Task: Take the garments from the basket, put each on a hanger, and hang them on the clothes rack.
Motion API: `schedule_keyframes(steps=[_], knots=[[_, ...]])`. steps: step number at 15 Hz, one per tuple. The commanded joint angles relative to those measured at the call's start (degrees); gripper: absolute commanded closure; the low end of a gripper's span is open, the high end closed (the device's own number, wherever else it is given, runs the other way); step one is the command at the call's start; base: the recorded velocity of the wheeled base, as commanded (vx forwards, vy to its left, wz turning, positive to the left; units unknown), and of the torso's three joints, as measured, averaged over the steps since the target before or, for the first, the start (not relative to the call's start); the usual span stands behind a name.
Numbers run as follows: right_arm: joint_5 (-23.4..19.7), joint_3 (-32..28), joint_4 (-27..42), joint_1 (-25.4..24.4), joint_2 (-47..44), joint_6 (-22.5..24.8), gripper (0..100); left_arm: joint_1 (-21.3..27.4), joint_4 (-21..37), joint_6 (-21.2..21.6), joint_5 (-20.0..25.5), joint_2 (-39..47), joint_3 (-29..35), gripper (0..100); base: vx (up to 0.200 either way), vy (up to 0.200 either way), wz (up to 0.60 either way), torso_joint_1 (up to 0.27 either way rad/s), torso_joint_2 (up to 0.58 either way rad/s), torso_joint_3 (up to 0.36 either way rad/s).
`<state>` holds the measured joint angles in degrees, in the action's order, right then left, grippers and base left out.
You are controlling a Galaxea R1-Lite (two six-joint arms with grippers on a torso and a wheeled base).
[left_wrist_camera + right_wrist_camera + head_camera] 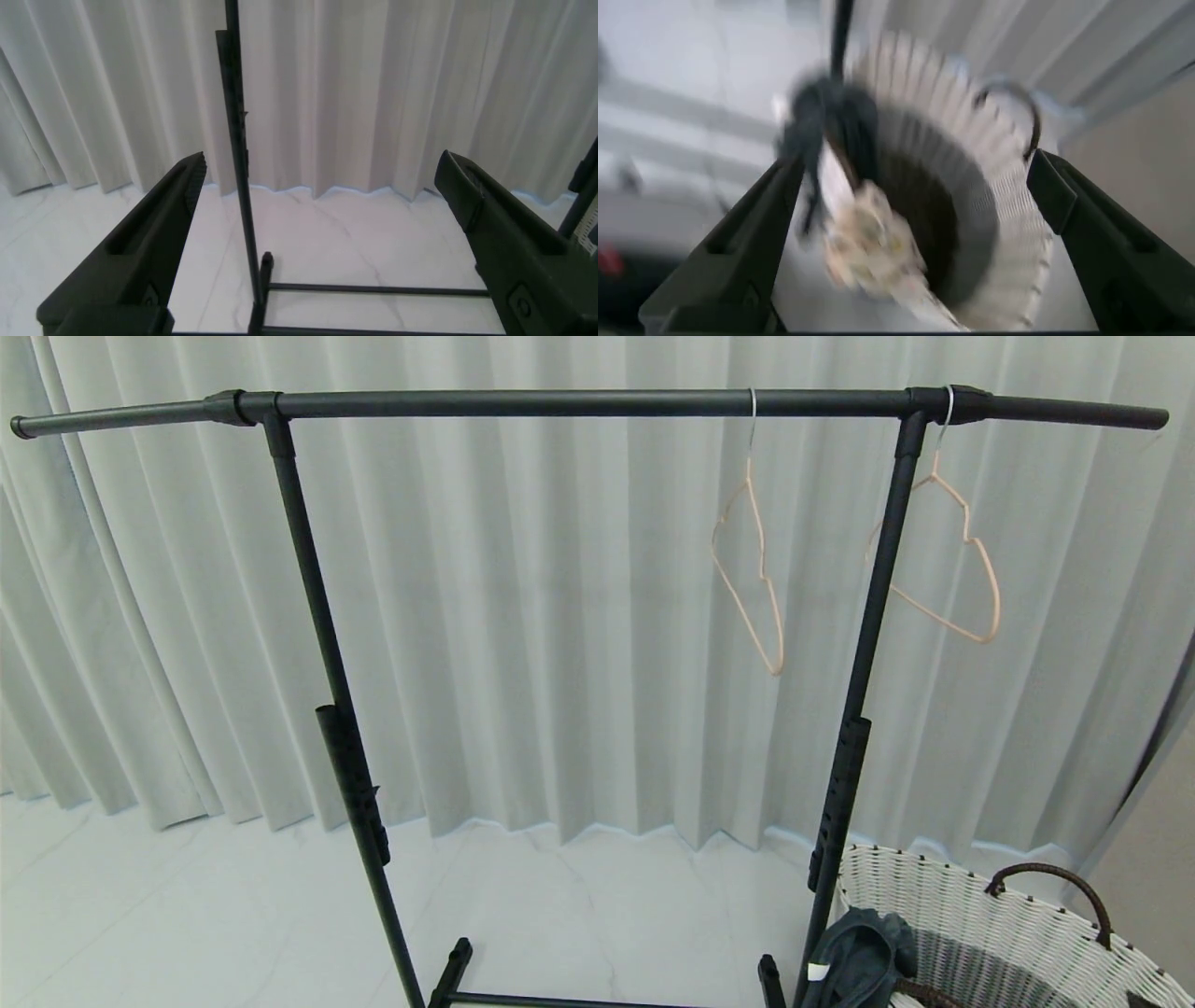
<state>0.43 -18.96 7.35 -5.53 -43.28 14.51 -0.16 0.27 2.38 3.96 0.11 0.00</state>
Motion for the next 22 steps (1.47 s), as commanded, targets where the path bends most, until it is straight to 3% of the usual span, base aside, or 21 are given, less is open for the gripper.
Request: schedule_keyframes(steps=[1,5,9,14,15,20,21,22], knots=[[2.03,5.51,-5.77,0.52,-25.28,11.77,0,-0.02,0.0,0.0,-0.01,-0.02,0.0,0,0.0,0.0,0.0,0.0,0.0,0.0],[2.21,14.65,-22.2,0.79,-42.07,13.53,0,-0.02,0.0,0.0,-0.01,-0.02,0.0,0,0.0,0.0,0.0,0.0,0.0,0.0],[3.26,15.35,-32.58,4.22,-53.58,13.62,0,-0.02,0.0,0.08,-0.01,0.07,0.0,0,0.0,0.0,0.0,0.0,0.0,0.0],[6.6,15.53,-42.86,6.59,-62.46,13.62,0,-0.02,0.0,0.08,-0.01,0.07,0.0,0,0.0,0.0,0.0,0.0,0.0,0.0],[8.27,15.53,-44.0,6.59,-63.42,13.62,0,-0.02,0.0,0.08,-0.01,-0.02,0.0,0,0.0,0.0,0.0,0.0,0.0,0.0],[8.71,15.79,-45.5,6.94,-64.04,13.62,0,-0.02,0.0,0.26,-0.01,-0.02,0.0,0,0.0,0.0,0.0,0.0,0.0,0.0],[8.71,15.88,-46.55,6.85,-64.13,13.62,100,-0.02,0.0,0.35,-0.01,0.07,0.0,0,0.0,0.0,0.0,0.0,0.0,0.0],[8.71,15.88,-47.34,6.85,-64.3,13.62,100,-0.02,0.0,0.35,-0.01,-0.02,0.0,0,0.0,0.0,0.0,0.0,0.0,0.0]])
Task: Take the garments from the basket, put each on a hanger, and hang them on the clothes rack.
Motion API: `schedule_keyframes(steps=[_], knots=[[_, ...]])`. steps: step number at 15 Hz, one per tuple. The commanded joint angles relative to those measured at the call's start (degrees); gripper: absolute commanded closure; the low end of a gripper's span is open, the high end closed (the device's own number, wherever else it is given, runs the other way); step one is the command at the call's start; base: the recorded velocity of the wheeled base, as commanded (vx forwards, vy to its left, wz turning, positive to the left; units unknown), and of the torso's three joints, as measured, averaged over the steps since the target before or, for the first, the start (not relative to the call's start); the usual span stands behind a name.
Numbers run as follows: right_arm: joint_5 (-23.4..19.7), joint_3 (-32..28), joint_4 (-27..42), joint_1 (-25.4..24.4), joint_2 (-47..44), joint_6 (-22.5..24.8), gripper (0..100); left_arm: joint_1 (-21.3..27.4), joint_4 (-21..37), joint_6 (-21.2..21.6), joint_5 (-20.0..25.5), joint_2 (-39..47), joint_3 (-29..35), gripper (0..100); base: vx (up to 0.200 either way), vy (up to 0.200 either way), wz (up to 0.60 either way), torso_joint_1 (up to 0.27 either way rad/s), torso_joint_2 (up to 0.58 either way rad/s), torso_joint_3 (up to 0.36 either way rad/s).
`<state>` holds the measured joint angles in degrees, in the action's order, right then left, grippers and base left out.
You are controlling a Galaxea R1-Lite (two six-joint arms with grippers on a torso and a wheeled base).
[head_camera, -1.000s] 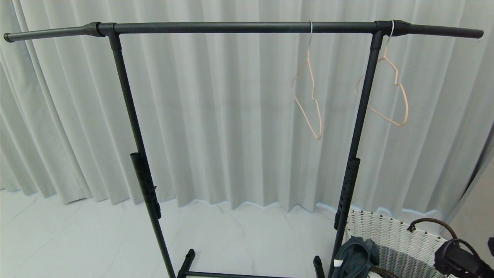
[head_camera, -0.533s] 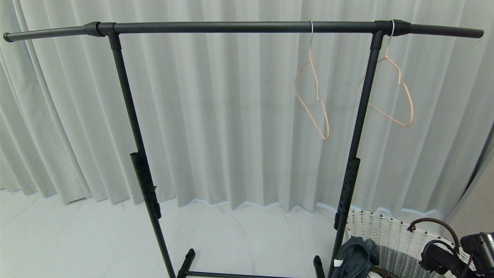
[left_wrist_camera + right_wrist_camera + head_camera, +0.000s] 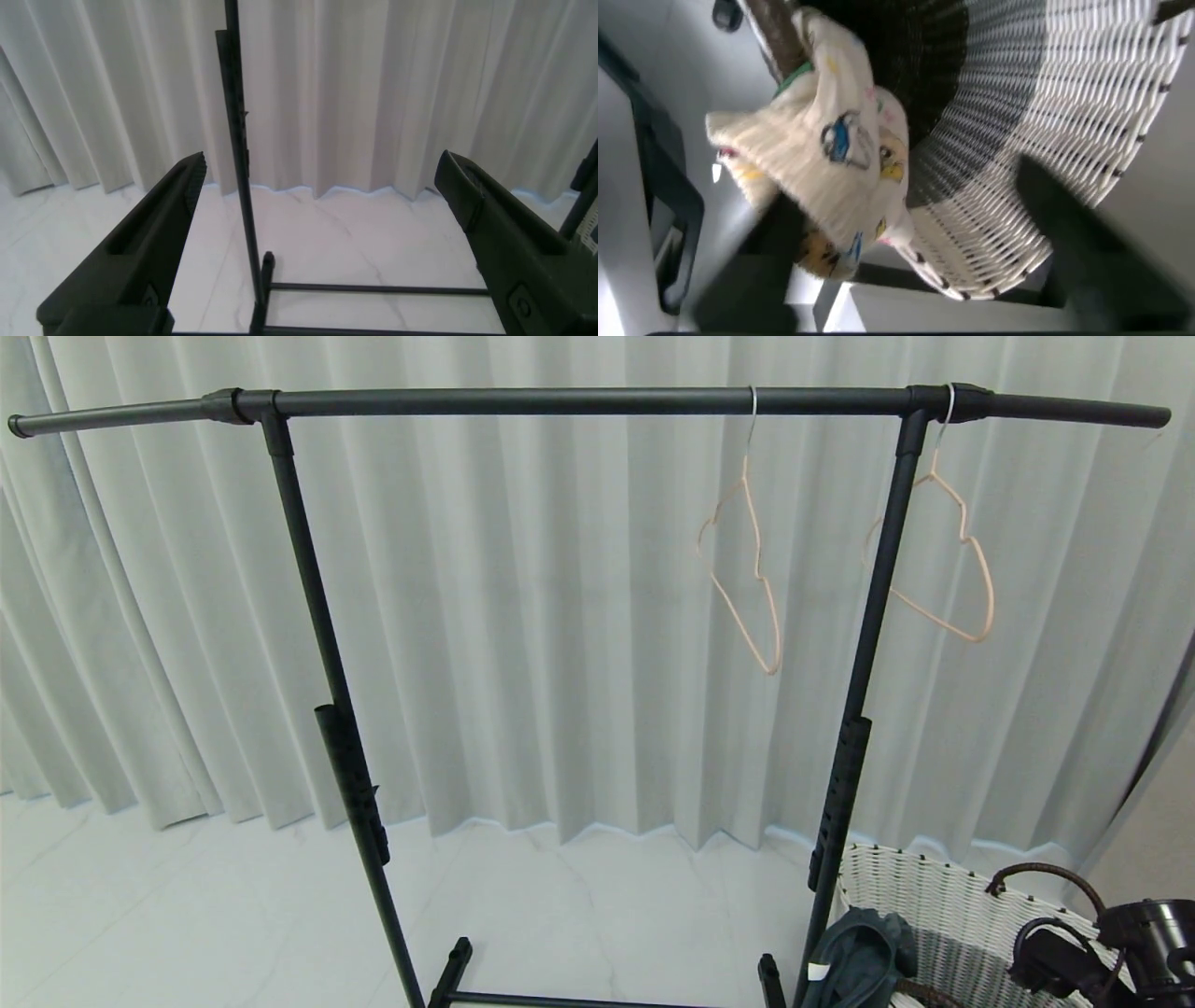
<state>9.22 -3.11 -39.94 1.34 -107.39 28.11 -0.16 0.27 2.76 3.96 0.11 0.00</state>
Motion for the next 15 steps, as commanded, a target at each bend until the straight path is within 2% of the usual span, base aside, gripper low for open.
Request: schedule_keyframes(steps=[1,3,6,8,10,12,13,14,15], knots=[[0.63,0.03,-0.23,-0.02,-0.19,0.1,100,-0.02,0.0,0.06,-0.01,0.07,0.0,0,0.0,0.0,0.0,0.0,0.0,0.0],[3.88,1.35,-0.41,-0.55,1.74,0.01,100,-0.02,0.0,0.06,-0.01,-0.02,0.0,0,0.0,0.0,0.0,0.0,0.0,0.0],[3.0,1.53,-0.41,-1.96,9.21,0.1,100,-0.02,0.0,-0.03,-0.01,-0.02,0.0,0,0.0,0.0,0.0,0.0,0.0,0.0],[3.0,-0.85,0.39,-3.54,16.6,0.19,100,-0.02,0.0,-0.12,-0.01,0.07,0.0,0,0.0,0.0,0.0,0.0,0.0,0.0],[3.0,-3.04,3.46,-4.24,21.43,0.19,100,-0.02,0.0,-0.12,-0.01,0.07,0.0,0,-0.2,0.0,0.0,0.002,0.0,0.002],[3.0,-9.64,16.38,-6.0,32.42,0.19,100,-0.02,0.0,-0.12,-0.01,-0.02,0.0,0,-0.2,0.0,0.0,0.015,0.0,0.005],[3.0,-11.04,19.55,-6.35,34.44,0.1,100,-0.02,0.0,-0.12,-0.01,0.07,0.0,0,-0.2,0.0,0.0,0.002,0.0,0.007],[2.91,-15.96,31.15,-7.67,41.03,0.01,100,-0.02,0.0,-0.12,-0.01,-0.02,0.0,0,-0.2,0.0,0.0,0.002,0.0,0.002],[2.91,-18.69,37.3,-8.99,44.46,-0.25,100,-0.02,0.0,-0.12,-0.01,-0.02,0.0,0,-0.2,0.0,0.0,0.002,0.0,0.002]])
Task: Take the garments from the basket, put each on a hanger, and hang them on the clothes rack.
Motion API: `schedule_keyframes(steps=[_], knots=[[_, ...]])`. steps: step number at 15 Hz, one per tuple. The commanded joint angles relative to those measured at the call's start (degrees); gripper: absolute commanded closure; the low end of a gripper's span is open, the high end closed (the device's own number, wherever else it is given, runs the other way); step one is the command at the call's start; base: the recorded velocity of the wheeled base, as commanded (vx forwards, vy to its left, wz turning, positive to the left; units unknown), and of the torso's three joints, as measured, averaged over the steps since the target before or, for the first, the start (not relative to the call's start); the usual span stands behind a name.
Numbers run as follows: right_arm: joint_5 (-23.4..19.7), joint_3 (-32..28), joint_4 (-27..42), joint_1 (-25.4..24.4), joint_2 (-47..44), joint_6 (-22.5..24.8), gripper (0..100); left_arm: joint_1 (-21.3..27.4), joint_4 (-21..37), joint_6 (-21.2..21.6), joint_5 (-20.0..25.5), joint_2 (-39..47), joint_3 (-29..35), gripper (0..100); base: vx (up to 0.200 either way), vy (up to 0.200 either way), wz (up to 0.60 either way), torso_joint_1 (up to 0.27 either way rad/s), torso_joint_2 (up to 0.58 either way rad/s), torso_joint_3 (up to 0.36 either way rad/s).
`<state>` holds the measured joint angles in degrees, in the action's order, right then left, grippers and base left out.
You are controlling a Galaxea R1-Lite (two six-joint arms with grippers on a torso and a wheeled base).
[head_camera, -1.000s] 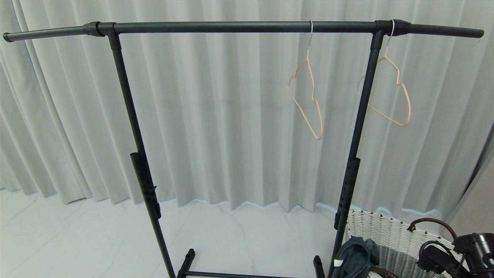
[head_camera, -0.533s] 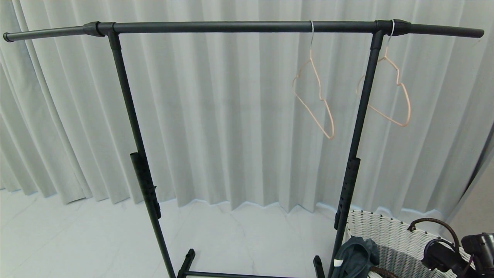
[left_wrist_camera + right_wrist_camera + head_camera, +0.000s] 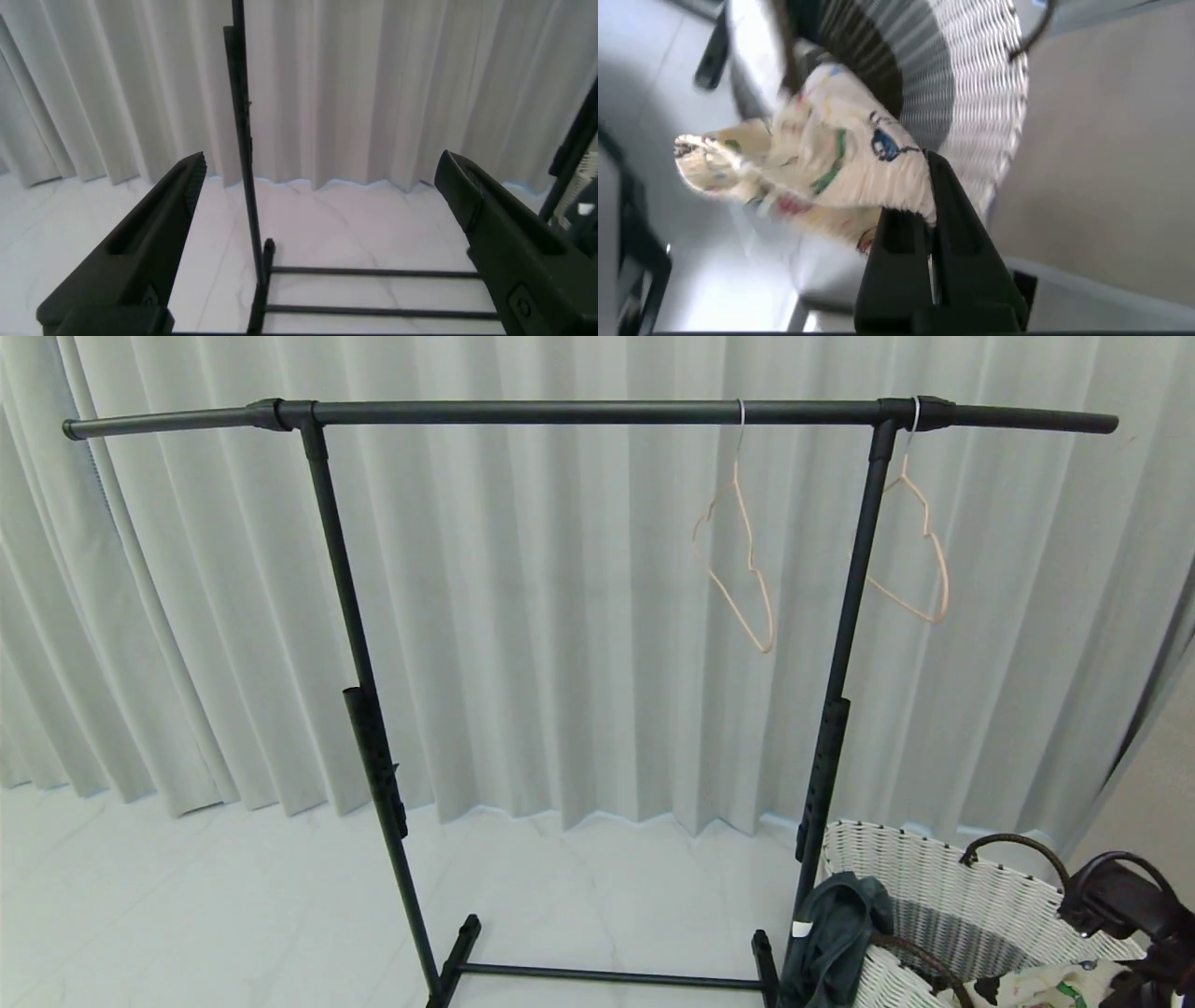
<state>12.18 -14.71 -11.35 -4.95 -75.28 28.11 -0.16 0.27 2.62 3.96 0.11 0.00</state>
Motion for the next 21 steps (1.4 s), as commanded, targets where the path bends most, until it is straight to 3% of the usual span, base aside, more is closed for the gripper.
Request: schedule_keyframes(steps=[1,4,7,9,12,15,17,19,20,21], knots=[[-0.05,-9.02,12.84,-3.93,14.9,-0.25,100,-0.02,0.0,0.02,-0.01,-0.02,0.0,0,-0.2,0.0,0.0,0.002,0.0,0.002],[-0.05,-11.57,15.74,-7.27,18.85,-0.25,100,-0.02,0.0,0.02,-0.01,-0.02,0.0,0,-0.2,0.0,0.0,0.002,0.0,-0.001],[-0.05,-18.24,16.01,-13.07,18.41,-0.6,100,-0.02,0.0,-0.42,-0.01,-0.02,0.0,0,-0.067,0.0,0.0,0.001,0.0,0.001],[-0.05,-22.73,16.01,-20.8,15.69,-6.14,100,-0.02,0.0,-0.34,-0.01,-0.02,0.0,0,0.0,0.0,0.0,0.0,0.0,0.0],[-0.05,-28.26,16.1,-35.04,11.47,-19.59,100,-0.02,0.08,-0.07,-0.01,-0.02,0.0,0,0.0,0.0,0.0,0.0,0.0,0.0],[-0.31,-31.78,15.04,-43.48,7.95,-28.99,100,-0.02,-0.27,1.6,0.08,-0.02,0.0,0,0.0,0.0,0.0,0.0,0.0,0.0],[-0.58,-33.89,13.11,-47.26,5.84,-34.0,100,-0.02,-0.62,3.44,0.52,-0.02,0.0,0,0.0,0.0,0.0,0.0,0.0,0.0],[-0.58,-34.86,11.09,-49.37,4.26,-36.02,100,0.16,-3.87,0.98,0.08,0.42,2.29,0,0.0,0.0,0.0,0.0,0.0,0.0],[-0.66,-35.12,9.77,-49.72,3.56,-36.29,100,0.77,-4.93,-1.83,0.17,2.88,6.42,0,0.0,0.0,0.0,0.0,0.0,0.0],[-1.19,-35.03,6.52,-49.81,1.71,-36.64,100,0.95,-5.19,-3.32,-0.18,9.38,14.41,0,0.0,0.0,0.0,0.0,0.0,0.0]])
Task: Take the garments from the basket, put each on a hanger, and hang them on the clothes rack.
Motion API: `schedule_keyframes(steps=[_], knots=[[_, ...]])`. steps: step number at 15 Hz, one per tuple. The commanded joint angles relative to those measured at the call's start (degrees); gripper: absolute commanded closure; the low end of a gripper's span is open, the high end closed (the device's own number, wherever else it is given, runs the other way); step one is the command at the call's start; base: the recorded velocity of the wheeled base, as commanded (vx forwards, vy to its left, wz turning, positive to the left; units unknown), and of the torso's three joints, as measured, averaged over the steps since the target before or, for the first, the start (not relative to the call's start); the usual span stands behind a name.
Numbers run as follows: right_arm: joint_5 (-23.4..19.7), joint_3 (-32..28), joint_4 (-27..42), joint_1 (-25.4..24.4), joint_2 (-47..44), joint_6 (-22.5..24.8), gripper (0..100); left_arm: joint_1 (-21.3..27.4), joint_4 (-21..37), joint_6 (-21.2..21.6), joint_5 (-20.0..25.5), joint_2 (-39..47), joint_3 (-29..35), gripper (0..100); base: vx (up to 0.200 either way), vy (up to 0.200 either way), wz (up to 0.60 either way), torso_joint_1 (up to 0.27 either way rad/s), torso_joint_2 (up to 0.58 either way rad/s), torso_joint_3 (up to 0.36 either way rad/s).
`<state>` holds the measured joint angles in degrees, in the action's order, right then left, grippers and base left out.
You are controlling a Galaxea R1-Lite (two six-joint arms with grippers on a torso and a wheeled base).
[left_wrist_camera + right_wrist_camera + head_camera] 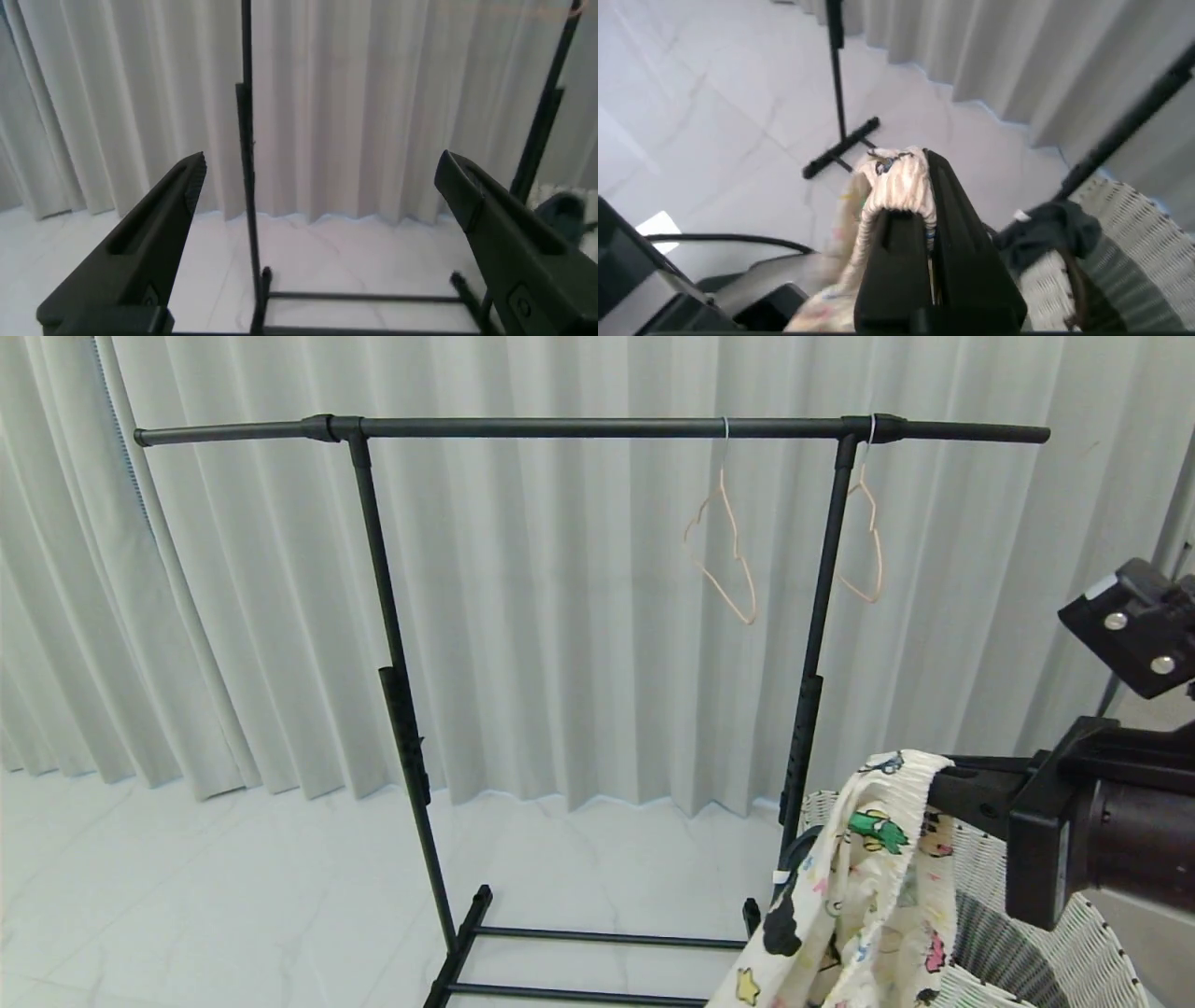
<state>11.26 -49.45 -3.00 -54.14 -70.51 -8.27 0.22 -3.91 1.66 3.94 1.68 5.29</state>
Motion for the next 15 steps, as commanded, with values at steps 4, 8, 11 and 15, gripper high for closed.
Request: schedule_keyframes(steps=[4,8,11,15], knots=[[-0.37,-2.59,-7.72,-1.94,-8.33,-0.26,100,1.45,-1.01,-0.69,8.02,27.67,27.05,0,0.0,0.0,0.0,0.0,0.0,0.0],[-0.37,-7.24,-7.81,-1.94,-10.88,-0.26,100,11.65,-1.36,0.01,11.27,45.08,34.0,0,0.0,0.0,0.0,0.0,0.0,0.0],[-0.37,-9.79,-7.81,-1.94,-13.16,-0.26,100,23.16,-4.88,-1.39,11.0,54.39,34.52,0,0.0,0.0,0.0,0.0,0.0,0.0],[-0.28,-15.07,-7.81,-0.97,-18.26,-0.17,100,34.85,-7.42,-3.15,3.88,65.03,34.44,0,0.0,0.0,0.0,0.0,0.0,0.0]])
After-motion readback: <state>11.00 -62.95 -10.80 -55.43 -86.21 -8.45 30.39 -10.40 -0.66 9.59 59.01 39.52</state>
